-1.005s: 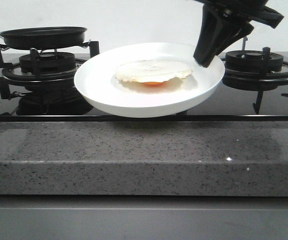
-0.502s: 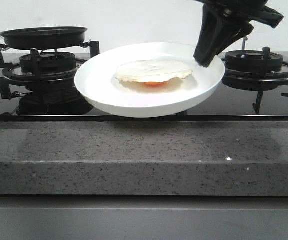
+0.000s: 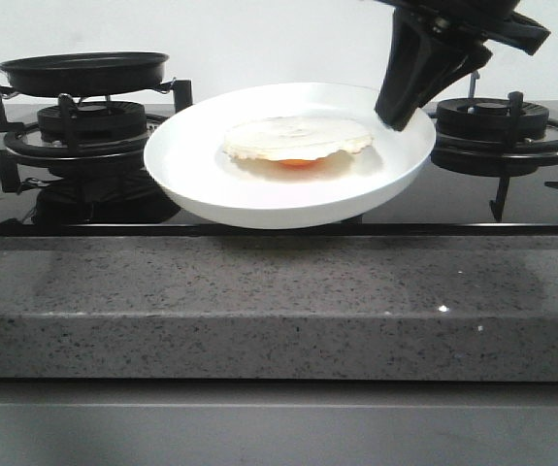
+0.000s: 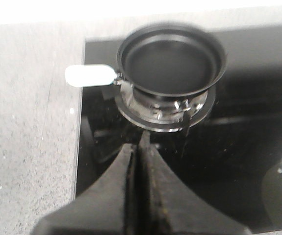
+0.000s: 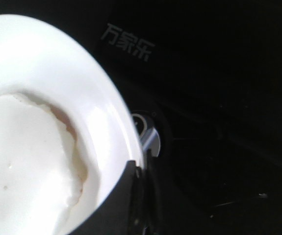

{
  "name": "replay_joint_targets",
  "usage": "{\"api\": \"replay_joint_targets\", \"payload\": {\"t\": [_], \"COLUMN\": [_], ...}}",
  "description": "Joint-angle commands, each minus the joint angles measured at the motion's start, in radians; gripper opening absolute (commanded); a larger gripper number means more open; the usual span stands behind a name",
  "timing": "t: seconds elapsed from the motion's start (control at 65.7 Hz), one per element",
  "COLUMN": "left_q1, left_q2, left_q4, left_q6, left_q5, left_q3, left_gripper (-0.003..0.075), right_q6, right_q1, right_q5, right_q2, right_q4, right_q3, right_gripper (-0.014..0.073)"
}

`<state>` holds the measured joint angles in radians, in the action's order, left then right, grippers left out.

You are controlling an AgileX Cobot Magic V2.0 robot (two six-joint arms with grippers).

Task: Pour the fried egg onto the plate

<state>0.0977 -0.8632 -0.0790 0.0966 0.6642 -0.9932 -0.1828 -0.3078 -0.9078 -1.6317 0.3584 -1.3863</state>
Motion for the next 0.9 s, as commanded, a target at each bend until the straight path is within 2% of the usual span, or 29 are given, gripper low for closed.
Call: {"api": "replay_joint_targets", "payload": {"t": [0.0, 0.183, 0.426, 0.639, 0.883], "left_q1": [0.009, 0.009, 0.009, 0.009, 0.009], "left_q2": [0.100, 0.301, 0.509, 0.639, 0.653], "left_q4": [0.001, -0.005, -0.009, -0.009, -0.009], "left_q6": [-0.012, -0.012, -0.012, -0.012, -0.012], "left_q5": [-0.164, -0.301, -0.372, -0.411, -0.409], "left_q3": [0.056, 0.237, 0.407, 0.488, 0.499], "left_gripper": [-0.0020, -0.0020, -0.0020, -0.0019, -0.0020], "right_q6": [-0.001, -0.001, -0.001, -0.001, -0.001], "right_q1": [0.003, 0.003, 0.003, 0.003, 0.003], "right_q5": [0.035, 0.035, 0.035, 0.035, 0.035], "right_q2": [0.049, 0.049, 0.049, 0.049, 0.049], "right_q4": [0.035, 0.035, 0.035, 0.035, 0.035], "right_q3": [-0.026, -0.026, -0.026, -0.026, -0.026], "right_gripper": [-0.0067, -0.0067, -0.0067, -0.0067, -0.0067]}}
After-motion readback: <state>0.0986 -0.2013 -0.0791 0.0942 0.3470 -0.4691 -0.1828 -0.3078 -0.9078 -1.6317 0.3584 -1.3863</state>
